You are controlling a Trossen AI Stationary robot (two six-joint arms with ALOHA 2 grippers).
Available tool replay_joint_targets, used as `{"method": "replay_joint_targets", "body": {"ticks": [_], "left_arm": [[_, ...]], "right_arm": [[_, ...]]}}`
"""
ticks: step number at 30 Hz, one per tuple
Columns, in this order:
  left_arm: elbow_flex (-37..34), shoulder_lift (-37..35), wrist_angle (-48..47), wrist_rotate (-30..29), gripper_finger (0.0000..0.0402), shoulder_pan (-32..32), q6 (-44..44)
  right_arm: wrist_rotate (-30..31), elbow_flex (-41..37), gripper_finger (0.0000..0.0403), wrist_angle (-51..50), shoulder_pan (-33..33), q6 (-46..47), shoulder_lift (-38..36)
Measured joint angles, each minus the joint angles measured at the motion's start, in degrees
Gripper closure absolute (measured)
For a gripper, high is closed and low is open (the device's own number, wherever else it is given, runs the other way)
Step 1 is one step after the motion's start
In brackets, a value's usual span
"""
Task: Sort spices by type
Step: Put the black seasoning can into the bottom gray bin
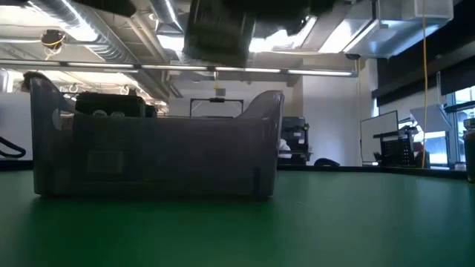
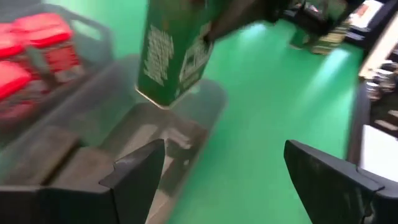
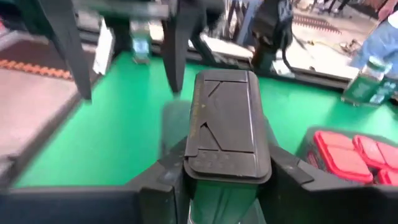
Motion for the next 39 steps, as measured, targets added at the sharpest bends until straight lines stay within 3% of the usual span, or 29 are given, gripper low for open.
{"method": "replay_joint_targets", "body": {"ticks": [5,9,14,34,39], "left_arm": [[-0.02,-0.49,-13.01,0.45,0.0076,-0.46,-12.88],[-0.04,-0.41,-18.15,0.57,0.0076,-0.78,-18.48],[-0.07,-0.36,-18.62,0.57,0.0076,-0.50,-18.27],[-0.07,-0.29,-18.43,0.57,0.0076,1.55,-16.61],[-0.07,-0.27,-18.16,0.57,0.0076,1.55,-16.63]], "right_arm": [[-4.11,0.09,0.0262,0.39,-5.14,-0.17,3.02],[-7.60,0.15,0.0261,1.00,-8.36,-1.01,5.53],[-14.15,0.15,0.0261,2.26,-10.52,-3.21,8.56],[-12.51,0.17,0.0259,0.98,-11.17,-3.28,10.35],[-12.49,0.17,0.0222,0.81,-11.15,-2.89,10.35]]}}
